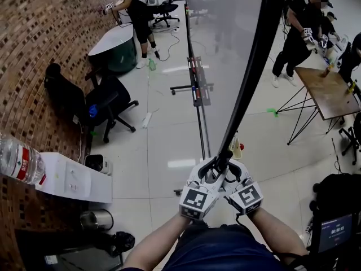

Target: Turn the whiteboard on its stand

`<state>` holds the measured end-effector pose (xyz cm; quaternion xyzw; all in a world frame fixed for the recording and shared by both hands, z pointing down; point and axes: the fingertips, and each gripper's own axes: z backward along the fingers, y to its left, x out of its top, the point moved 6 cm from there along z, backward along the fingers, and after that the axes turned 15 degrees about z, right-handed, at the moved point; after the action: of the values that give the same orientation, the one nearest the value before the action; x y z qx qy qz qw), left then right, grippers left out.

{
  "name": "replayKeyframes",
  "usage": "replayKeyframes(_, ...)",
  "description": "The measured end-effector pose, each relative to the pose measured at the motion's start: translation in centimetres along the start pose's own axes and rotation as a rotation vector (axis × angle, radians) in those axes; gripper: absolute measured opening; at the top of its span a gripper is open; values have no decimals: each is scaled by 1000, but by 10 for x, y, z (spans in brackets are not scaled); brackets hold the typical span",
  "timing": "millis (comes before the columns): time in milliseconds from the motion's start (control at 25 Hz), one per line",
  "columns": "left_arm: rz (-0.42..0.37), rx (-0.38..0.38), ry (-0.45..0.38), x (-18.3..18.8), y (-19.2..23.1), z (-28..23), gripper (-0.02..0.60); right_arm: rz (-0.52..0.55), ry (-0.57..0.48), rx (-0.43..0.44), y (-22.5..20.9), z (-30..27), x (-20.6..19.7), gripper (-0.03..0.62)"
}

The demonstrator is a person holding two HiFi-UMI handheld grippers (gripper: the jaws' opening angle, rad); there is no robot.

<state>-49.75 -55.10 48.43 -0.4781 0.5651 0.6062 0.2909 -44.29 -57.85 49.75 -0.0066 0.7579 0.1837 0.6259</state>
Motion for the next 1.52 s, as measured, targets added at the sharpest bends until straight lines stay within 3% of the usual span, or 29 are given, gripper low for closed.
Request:
replayKeyframes(560,66,56,2,-13,-63,79,173,5,-4,38,73,58,11,163)
replayKeyframes(880,78,39,-13,-41,-100,110,176,6,-22,36,103,103,3,161)
replayKeyframes(1280,85,-55,-61,-72,-149,139,175,11,-31,5,130,165,12,163)
replayKeyframes(1520,92,-52,-22,-77,-159,151,173,3,-8,-3,142,177,16,164)
